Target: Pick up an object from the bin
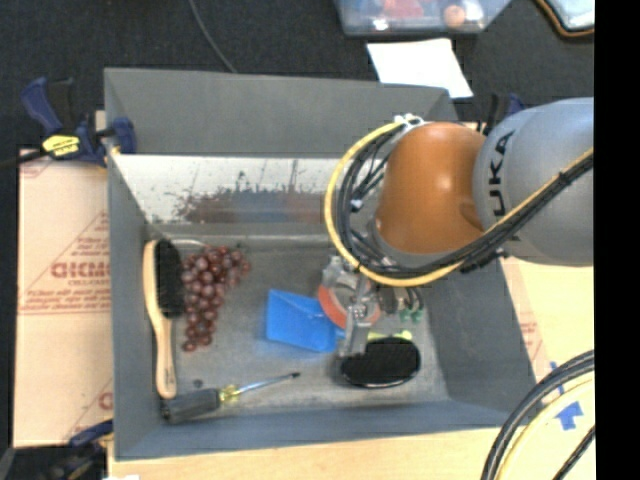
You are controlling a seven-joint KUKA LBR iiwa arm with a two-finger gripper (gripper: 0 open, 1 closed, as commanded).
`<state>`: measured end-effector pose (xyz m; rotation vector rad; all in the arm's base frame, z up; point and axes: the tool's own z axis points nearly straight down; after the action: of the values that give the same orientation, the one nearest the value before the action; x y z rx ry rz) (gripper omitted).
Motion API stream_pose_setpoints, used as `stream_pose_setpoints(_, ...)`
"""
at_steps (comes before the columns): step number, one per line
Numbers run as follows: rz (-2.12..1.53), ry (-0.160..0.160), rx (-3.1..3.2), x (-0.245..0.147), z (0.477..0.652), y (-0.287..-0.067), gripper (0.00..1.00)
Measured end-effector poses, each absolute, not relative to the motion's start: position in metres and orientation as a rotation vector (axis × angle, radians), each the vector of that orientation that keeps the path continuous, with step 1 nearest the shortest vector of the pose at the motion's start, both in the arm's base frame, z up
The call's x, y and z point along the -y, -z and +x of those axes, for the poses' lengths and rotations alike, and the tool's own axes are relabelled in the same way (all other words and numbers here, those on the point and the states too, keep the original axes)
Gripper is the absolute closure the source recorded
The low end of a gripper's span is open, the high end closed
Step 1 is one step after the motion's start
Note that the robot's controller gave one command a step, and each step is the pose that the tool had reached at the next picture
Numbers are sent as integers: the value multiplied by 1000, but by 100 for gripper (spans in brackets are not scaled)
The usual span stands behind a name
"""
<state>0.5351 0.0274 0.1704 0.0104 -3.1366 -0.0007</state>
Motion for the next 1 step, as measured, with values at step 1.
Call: stream_pose_setpoints(1, 8, 1, 3145, -27, 537, -175, 0)
